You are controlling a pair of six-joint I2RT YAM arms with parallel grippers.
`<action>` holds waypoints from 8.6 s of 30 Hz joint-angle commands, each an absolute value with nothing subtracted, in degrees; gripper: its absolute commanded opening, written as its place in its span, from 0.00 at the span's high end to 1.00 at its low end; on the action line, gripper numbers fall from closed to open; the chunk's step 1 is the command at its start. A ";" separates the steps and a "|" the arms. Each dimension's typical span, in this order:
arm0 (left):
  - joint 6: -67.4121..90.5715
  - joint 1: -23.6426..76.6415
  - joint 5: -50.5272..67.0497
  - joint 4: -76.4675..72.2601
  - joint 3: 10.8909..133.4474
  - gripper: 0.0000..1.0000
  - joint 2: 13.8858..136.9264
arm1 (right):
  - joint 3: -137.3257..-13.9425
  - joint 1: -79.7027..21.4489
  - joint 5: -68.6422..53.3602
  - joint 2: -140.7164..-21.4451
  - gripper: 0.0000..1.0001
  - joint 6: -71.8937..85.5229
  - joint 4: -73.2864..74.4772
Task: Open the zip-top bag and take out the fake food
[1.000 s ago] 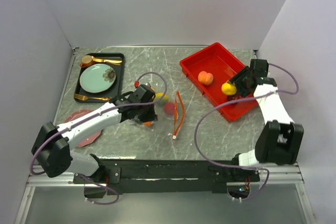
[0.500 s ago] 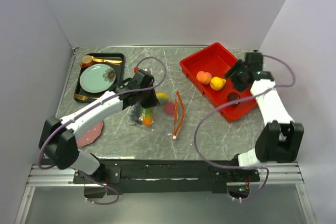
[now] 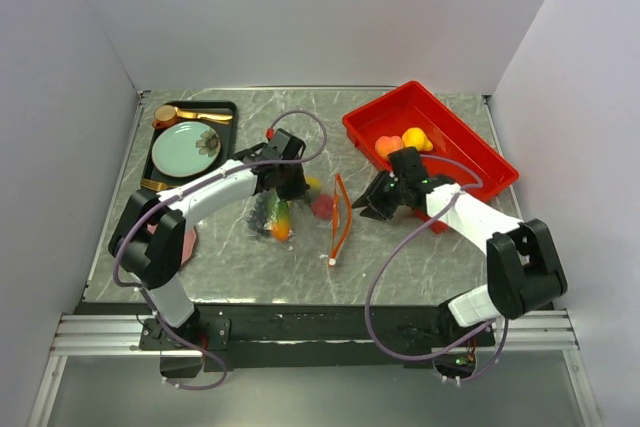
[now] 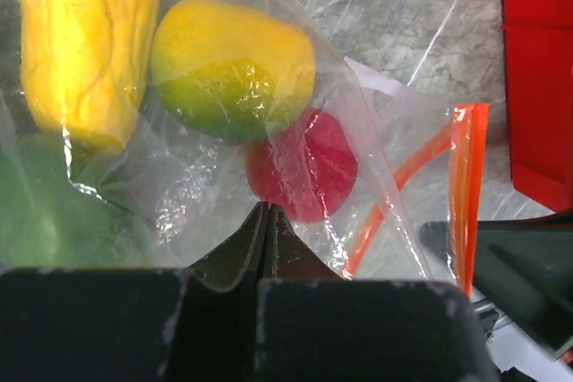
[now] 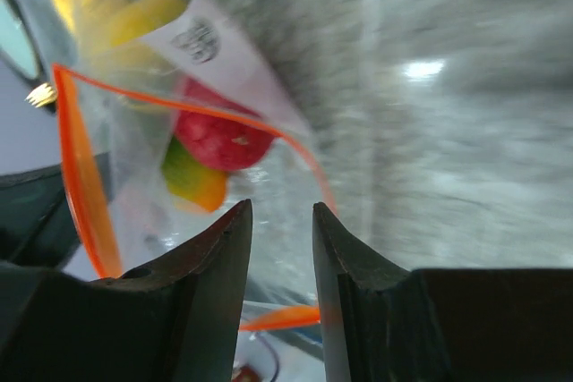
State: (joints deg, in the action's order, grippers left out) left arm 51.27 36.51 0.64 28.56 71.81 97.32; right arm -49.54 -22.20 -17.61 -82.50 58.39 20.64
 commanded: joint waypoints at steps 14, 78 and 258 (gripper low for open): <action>52.56 36.39 0.97 20.22 66.81 0.99 100.37 | -55.81 -28.39 -21.18 -95.45 0.31 71.10 7.91; 53.97 34.10 2.10 21.98 64.51 0.99 92.99 | -62.22 -5.20 -2.82 -72.42 0.70 44.39 37.62; 54.23 31.03 2.20 28.56 56.60 0.99 83.94 | -65.74 8.09 -0.88 -83.66 0.33 36.74 36.30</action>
